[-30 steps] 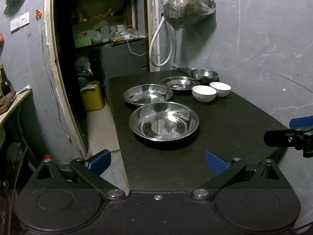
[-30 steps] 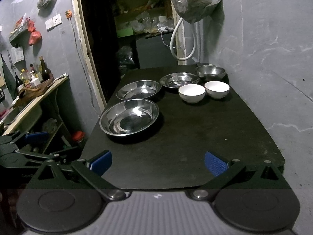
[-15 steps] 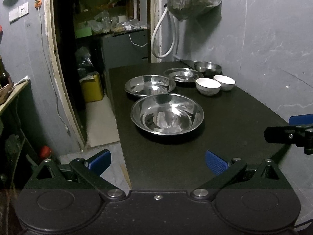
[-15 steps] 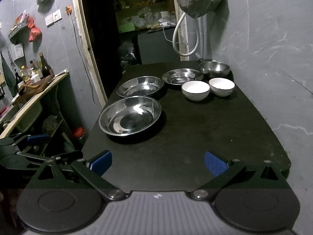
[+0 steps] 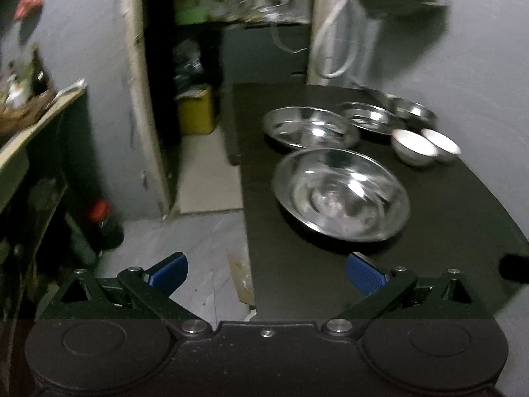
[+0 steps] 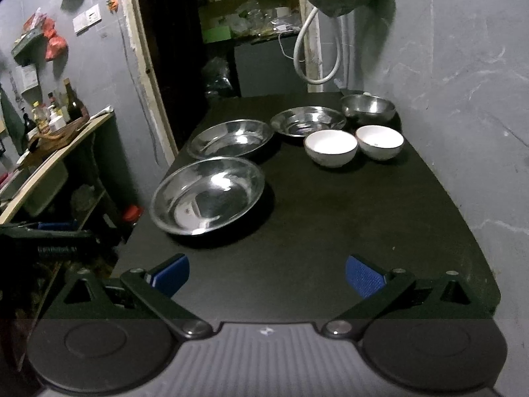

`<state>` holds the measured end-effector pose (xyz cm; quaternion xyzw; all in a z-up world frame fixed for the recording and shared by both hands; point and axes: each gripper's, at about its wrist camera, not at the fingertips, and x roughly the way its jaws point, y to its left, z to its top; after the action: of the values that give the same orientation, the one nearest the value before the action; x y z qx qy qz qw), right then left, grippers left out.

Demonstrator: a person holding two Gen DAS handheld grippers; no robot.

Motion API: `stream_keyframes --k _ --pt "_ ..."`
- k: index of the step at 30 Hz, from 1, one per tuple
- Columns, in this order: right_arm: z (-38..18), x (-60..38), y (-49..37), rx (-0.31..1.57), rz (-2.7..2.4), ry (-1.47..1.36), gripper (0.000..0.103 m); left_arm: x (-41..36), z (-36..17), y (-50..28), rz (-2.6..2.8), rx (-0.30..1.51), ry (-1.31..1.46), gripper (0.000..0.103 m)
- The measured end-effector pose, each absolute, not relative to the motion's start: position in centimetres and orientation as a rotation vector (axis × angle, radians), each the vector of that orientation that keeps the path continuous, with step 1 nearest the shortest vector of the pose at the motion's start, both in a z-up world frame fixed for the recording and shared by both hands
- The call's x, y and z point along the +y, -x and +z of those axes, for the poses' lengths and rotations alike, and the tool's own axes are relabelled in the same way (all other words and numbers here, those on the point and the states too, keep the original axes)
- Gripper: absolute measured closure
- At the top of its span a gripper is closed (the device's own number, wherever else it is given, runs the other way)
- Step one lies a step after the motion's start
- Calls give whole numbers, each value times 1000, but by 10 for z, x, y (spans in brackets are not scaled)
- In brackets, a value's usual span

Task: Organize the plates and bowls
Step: 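Move both grippers toward the rim of the large steel basin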

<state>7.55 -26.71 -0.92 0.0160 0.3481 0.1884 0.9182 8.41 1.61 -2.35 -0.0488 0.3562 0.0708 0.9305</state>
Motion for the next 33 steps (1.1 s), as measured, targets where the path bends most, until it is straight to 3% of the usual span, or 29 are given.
stream_keyframes --k 12,24,33 --pt "-14 -252 -194 732 575 -96 0 39 -12 -183 283 829 308 1" --pt "-21 -217 -259 784 627 -172 0 69 -2 -235 280 915 282 1" --pt "-31 -192 -304 812 487 -227 1 93 -14 -320 137 919 224 1"
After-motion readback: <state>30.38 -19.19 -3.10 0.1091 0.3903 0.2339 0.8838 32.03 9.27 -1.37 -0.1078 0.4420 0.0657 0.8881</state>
